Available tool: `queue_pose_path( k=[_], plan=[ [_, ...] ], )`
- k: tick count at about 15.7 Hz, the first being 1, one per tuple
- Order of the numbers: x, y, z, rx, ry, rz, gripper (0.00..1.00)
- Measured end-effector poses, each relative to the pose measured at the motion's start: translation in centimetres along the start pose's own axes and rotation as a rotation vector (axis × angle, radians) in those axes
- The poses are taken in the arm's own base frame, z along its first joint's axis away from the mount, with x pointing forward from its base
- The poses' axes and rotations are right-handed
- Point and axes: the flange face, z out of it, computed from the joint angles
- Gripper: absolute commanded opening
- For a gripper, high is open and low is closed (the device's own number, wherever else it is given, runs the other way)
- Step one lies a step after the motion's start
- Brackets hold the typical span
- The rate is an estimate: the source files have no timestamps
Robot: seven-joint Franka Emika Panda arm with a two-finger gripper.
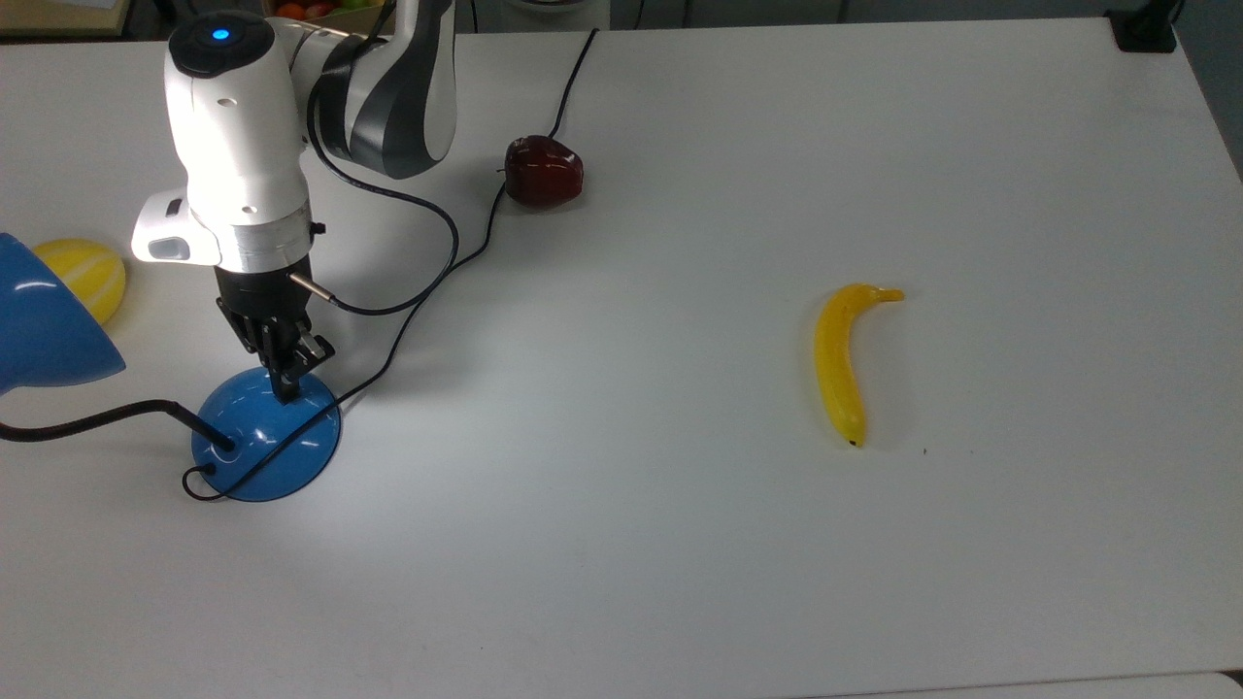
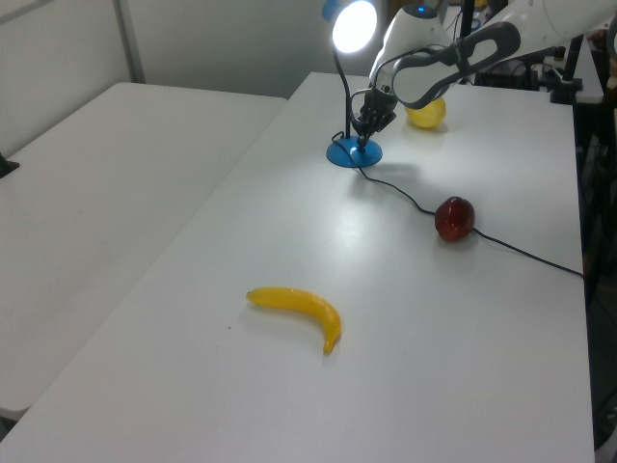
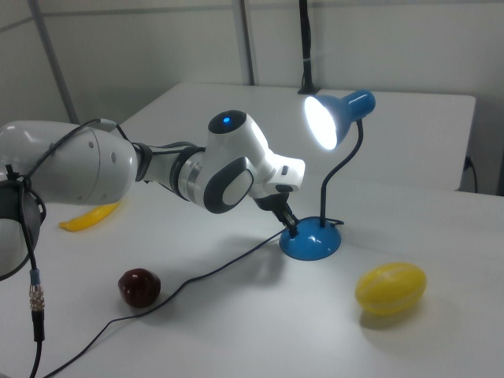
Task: Turn off lamp
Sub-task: 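Press down on the lamp base switch with the gripper fingers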
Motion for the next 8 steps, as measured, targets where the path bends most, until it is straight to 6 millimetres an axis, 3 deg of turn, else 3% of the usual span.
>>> queue_pose_path(
  k=[8],
  plan=[
    [-1.02,-0.93,1.04,-0.024,-0.011,-0.052,0.00]
  ],
)
